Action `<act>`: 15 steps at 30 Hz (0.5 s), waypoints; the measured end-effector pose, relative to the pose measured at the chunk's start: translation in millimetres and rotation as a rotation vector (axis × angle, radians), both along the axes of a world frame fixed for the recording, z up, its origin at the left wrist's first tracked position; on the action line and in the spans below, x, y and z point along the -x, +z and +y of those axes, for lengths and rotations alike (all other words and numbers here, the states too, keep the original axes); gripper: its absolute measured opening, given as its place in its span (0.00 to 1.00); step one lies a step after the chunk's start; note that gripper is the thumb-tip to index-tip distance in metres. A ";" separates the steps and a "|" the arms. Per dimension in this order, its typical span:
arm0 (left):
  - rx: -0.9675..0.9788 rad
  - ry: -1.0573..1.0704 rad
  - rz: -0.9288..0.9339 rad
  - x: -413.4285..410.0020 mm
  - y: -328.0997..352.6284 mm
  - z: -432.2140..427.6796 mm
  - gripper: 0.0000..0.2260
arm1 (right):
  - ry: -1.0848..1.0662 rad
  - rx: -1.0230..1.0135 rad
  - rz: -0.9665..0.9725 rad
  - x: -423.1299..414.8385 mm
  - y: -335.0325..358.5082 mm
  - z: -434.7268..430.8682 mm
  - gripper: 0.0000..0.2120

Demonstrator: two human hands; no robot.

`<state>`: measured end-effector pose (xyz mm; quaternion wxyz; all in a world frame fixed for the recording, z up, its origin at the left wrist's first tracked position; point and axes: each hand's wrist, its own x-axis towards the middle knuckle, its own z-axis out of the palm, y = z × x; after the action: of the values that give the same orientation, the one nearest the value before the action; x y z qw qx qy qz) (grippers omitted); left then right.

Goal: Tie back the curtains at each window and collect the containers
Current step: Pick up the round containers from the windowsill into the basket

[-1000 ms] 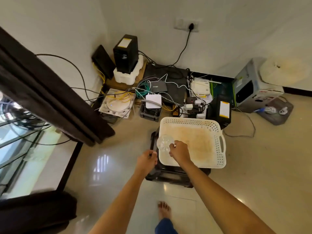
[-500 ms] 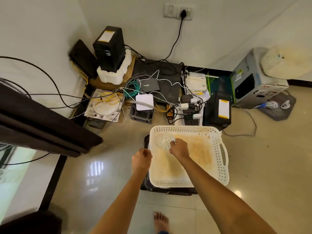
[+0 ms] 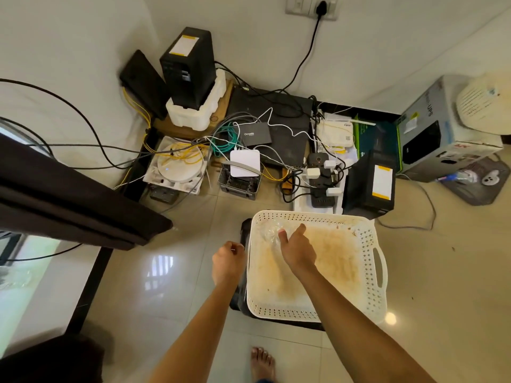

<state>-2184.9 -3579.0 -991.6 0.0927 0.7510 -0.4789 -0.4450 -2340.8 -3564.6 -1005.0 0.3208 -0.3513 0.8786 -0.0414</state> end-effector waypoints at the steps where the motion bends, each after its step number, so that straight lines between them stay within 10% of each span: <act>1: -0.012 0.016 0.003 0.0 1.7 -1.0 0.10 | 0.045 -0.006 0.074 -3.7 11.6 -0.9 0.31; 15: 0.082 0.308 0.086 -93.7 40.4 -22.0 0.07 | 0.443 0.242 -0.259 -125.4 66.3 -53.1 0.12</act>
<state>-2091.3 -3601.0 -951.3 0.2110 0.7913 -0.3714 -0.4374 -2215.5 -3617.7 -938.6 0.3876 -0.5621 0.7208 -0.1193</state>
